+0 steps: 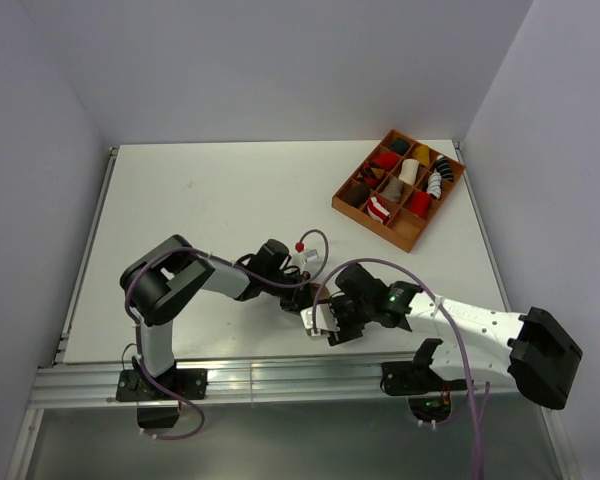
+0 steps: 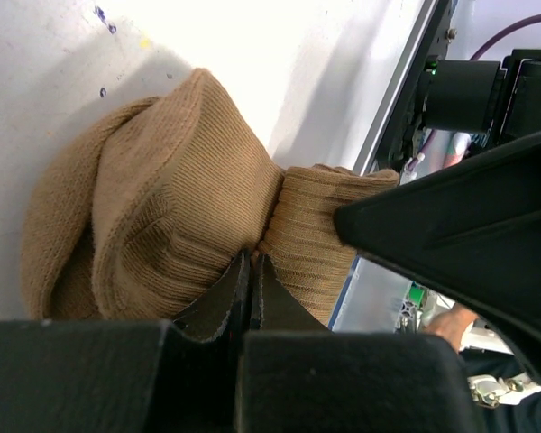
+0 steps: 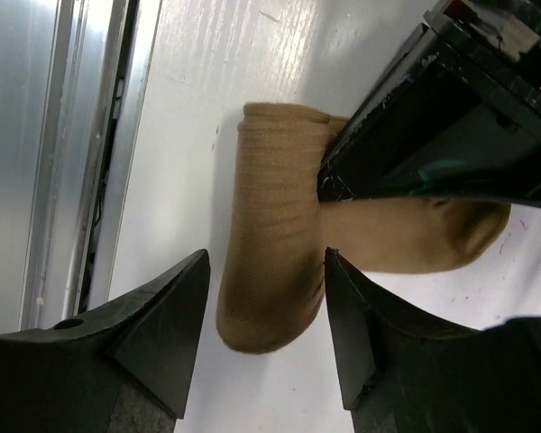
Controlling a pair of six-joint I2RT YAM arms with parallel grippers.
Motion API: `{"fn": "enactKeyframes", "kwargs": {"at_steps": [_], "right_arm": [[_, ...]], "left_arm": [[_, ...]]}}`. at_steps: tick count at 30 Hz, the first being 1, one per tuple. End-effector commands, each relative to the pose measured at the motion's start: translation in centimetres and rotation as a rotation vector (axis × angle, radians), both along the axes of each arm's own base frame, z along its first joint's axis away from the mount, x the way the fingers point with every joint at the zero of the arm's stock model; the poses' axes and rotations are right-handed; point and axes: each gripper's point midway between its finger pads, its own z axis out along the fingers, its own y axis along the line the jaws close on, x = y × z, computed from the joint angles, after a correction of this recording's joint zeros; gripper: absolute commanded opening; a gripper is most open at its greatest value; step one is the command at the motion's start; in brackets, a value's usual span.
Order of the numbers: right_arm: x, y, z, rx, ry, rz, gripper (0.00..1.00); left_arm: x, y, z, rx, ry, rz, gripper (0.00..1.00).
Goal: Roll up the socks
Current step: Roll the sock at the center of the board.
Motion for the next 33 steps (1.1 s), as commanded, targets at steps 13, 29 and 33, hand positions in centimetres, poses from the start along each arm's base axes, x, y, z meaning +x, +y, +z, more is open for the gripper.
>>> {"fn": "enactKeyframes", "kwargs": {"at_steps": [13, 29, 33], "right_arm": [[0.5, 1.8, -1.3, -0.076, 0.061, -0.033, 0.32], [-0.2, 1.3, -3.3, -0.254, 0.244, -0.085, 0.27], [0.5, 1.7, -3.2, -0.276, 0.256, -0.107, 0.27]], "left_arm": [[1.1, 1.5, -0.9, 0.116, -0.053, 0.008, 0.0], [9.3, 3.6, 6.7, -0.02, -0.193, 0.319, 0.27], [10.8, 5.8, 6.7, -0.016, -0.187, 0.435, 0.32]]}}
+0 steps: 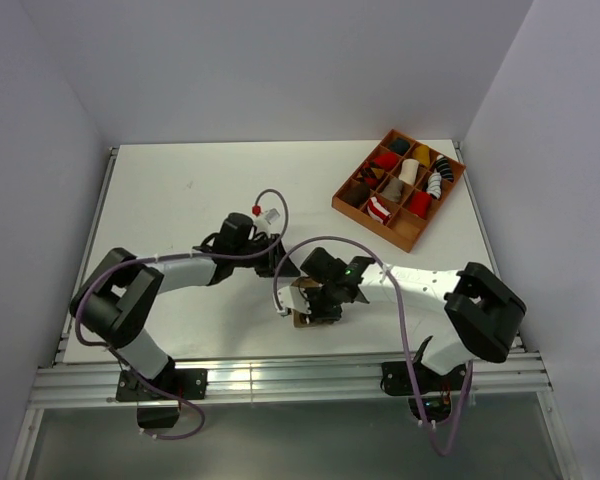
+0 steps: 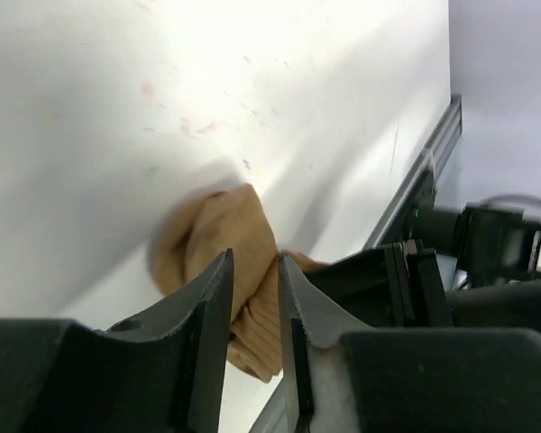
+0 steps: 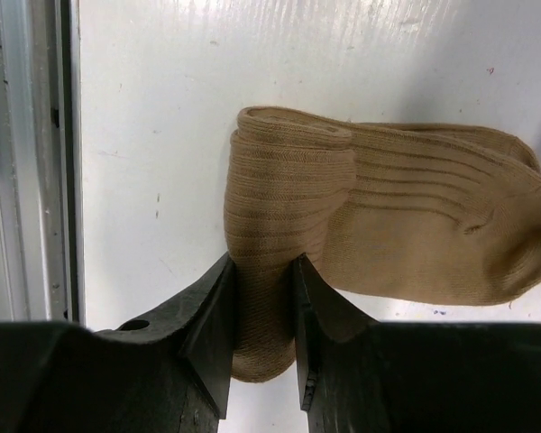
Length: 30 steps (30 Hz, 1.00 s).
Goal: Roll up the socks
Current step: Roll the sock at the center of the board.
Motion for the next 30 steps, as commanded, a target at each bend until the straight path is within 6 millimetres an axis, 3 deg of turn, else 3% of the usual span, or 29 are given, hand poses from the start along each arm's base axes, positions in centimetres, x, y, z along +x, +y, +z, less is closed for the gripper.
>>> {"fn": "enactKeyframes", "kwargs": {"at_steps": [1, 3, 5, 8, 9, 10, 11, 12, 14, 16, 17, 22, 25, 26, 29, 30], "right_arm": [[-1.6, -1.9, -1.6, -0.114, 0.115, -0.026, 0.27], [-1.6, -1.7, -1.6, -0.13, 0.145, -0.032, 0.27], [-1.1, -1.4, -1.1, -0.141, 0.165, -0.045, 0.27], [-1.3, -1.8, -1.4, -0.185, 0.27, -0.051, 0.27], [-0.7, -1.2, -1.3, -0.184, 0.291, -0.053, 0.27], [-0.7, -1.1, -1.3, -0.184, 0.326, -0.056, 0.27], [-0.5, -1.7, -1.2, -0.203, 0.363, -0.062, 0.27], [0.4, -1.0, -0.6, -0.185, 0.369, -0.063, 0.27], [-0.1, -1.4, -0.9, -0.22, 0.479, -0.056, 0.27], [1.3, -0.7, -0.1, -0.194, 0.528, -0.063, 0.27], [1.2, -0.6, 0.0, -0.199, 0.591, -0.047, 0.27], [2.7, -0.4, -0.6, -0.202, 0.705, -0.095, 0.27], [3.1, -0.4, -0.9, -0.219, 0.736, -0.117, 0.27], [3.5, -0.2, -1.1, -0.22, 0.733, -0.131, 0.27], [3.8, 0.0, -1.0, -0.239, 0.738, -0.149, 0.27], [3.8, -0.1, -1.3, -0.249, 0.748, -0.156, 0.27]], "left_arm": [[1.9, 1.6, 1.8, -0.044, -0.041, 0.138, 0.32], [2.9, 3.7, 1.1, -0.017, -0.036, 0.244, 0.32], [4.3, 5.9, 2.2, -0.026, -0.051, 0.381, 0.31], [4.6, 8.8, 3.1, -0.057, -0.052, 0.513, 0.31], [4.2, 9.7, 2.6, -0.054, -0.043, 0.551, 0.32], [4.2, 10.2, 3.9, -0.084, -0.075, 0.577, 0.33], [4.2, 10.7, 4.1, -0.095, -0.085, 0.598, 0.34], [3.7, 10.9, 4.1, -0.113, -0.101, 0.599, 0.34], [3.4, 11.1, 5.3, -0.139, -0.15, 0.602, 0.34], [3.1, 11.8, 5.6, -0.127, -0.202, 0.628, 0.33], [2.5, 11.6, 5.0, -0.113, -0.206, 0.629, 0.34], [0.9, 11.5, 6.6, -0.137, -0.351, 0.652, 0.36], [-0.8, 9.2, 6.6, -0.092, -0.407, 0.524, 0.35], [-0.9, 8.2, 7.5, -0.087, -0.434, 0.501, 0.34], [-1.6, 6.0, 6.9, -0.012, -0.47, 0.412, 0.34], [-1.6, 5.5, 5.8, 0.042, -0.474, 0.388, 0.34]]}}
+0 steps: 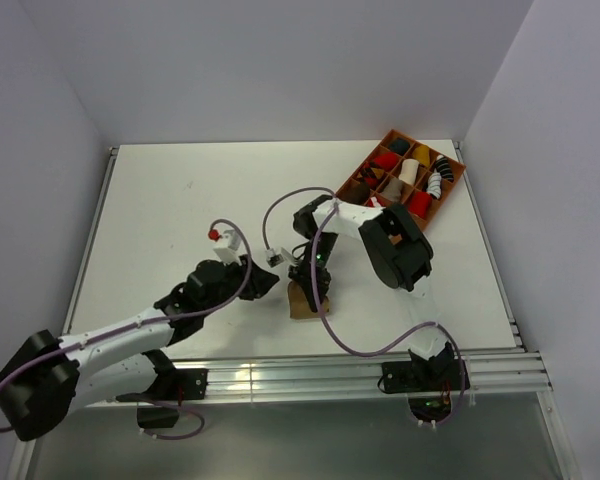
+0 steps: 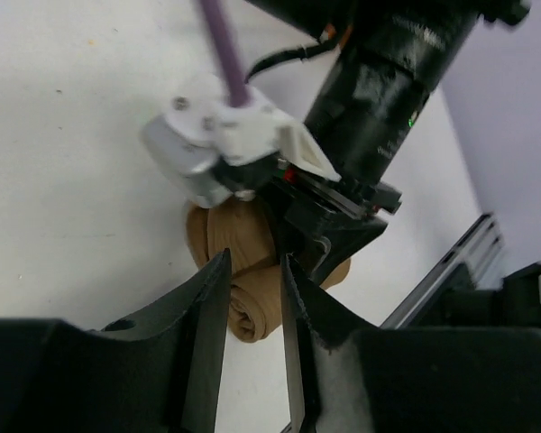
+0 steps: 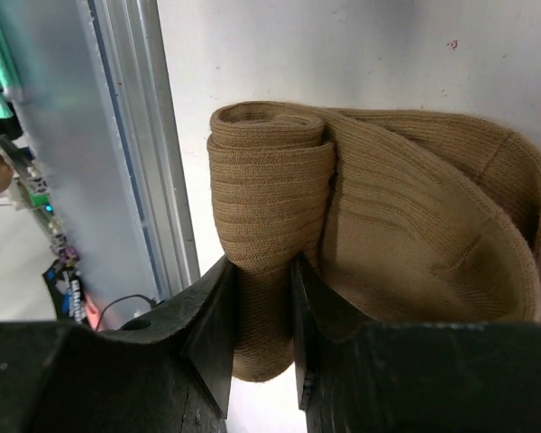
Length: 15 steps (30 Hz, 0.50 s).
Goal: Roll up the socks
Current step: Roll the sock at the center of the board.
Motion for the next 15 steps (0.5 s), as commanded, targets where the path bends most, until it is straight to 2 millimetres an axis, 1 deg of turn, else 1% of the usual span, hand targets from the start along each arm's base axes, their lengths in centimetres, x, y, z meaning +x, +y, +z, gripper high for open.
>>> {"fn": "enactKeyframes", "kwargs": {"at_steps": [1, 2, 3, 4, 5, 6, 8, 9, 11, 12, 13, 15], "right_arm": [[1.2, -0.9, -1.8, -0.073, -0.033, 0.029, 0.27], [1.1, -0.9, -1.6, -0.079, -0.018, 0.033, 0.27], [1.0, -1.0, -1.6, -0.081, -0.009, 0.035, 0.27], [0.9, -1.0, -1.8, -0.089, 0.008, 0.035, 0.27], [1.0, -1.0, -1.8, -0.094, 0.007, 0.034, 0.27], [1.0, -1.0, -2.0, -0.097, 0.01, 0.035, 0.28], [1.2, -1.0, -2.3, -0.112, 0.008, 0.034, 0.28], [1.2, -1.1, -2.4, -0.115, 0.012, 0.032, 0.28], [1.2, -1.0, -2.3, -0.115, 0.025, 0.032, 0.28], [1.2, -0.9, -2.3, -0.115, 0.026, 0.03, 0.28], [1.2, -0.9, -2.4, -0.117, 0.031, 0.03, 0.28], [1.3, -0.8, -2.4, -0.12, 0.038, 0.027, 0.28]], "left_arm": [[0.8, -1.8, 0.6, 0.135, -0.098, -0.025, 0.34], [0.3, -2.9, 0.9, 0.155, -0.112, -0.05, 0.35], [0.2, -3.4, 0.1, 0.203, -0.121, -0.069, 0.38], [-0.1, -3.9, -0.1, 0.225, -0.13, -0.086, 0.39], [-1.0, -5.2, 0.2, 0.232, -0.148, -0.13, 0.41], [-1.3, -5.7, -0.7, 0.262, -0.147, -0.16, 0.43], [-1.7, -6.6, -0.8, 0.274, -0.157, -0.202, 0.48], [-2.0, -7.1, -1.5, 0.281, -0.149, -0.238, 0.48], [-2.3, -7.8, -1.8, 0.282, -0.15, -0.276, 0.5], [-2.4, -8.1, -2.4, 0.293, -0.147, -0.298, 0.52], [-2.7, -8.5, -2.5, 0.284, -0.146, -0.328, 0.54], [-3.0, -8.7, -3.4, 0.294, -0.133, -0.346, 0.54]]}}
